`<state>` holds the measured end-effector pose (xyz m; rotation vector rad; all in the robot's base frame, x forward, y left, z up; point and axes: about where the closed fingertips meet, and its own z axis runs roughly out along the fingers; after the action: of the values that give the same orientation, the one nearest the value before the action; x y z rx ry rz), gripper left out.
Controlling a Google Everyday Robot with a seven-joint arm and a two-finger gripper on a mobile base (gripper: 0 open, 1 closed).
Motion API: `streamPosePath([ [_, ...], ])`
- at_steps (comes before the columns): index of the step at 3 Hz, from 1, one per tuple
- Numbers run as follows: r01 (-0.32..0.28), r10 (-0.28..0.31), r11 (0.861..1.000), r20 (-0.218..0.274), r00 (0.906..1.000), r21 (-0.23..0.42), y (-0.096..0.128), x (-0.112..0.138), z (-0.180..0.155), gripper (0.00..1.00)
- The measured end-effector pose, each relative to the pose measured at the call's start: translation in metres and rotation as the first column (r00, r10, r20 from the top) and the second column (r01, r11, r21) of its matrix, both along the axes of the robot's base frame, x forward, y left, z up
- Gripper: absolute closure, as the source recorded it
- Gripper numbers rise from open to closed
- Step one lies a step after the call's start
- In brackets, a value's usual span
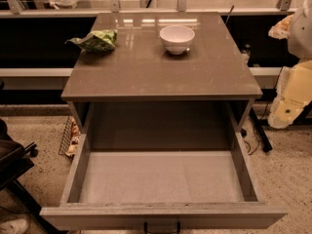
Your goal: Close top drawer
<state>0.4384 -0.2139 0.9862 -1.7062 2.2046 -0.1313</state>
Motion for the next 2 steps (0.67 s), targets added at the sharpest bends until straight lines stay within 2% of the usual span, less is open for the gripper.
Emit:
streamPosePath([
  [1, 0.000, 0.000, 1.000, 0.006, 1.0000, 0.000, 0.000, -0.001, 0.001, 0.00],
  [2, 0.010, -0.010, 1.000, 0.023, 0.9997, 0.015, -0.009, -0.018, -0.012, 0.00],
])
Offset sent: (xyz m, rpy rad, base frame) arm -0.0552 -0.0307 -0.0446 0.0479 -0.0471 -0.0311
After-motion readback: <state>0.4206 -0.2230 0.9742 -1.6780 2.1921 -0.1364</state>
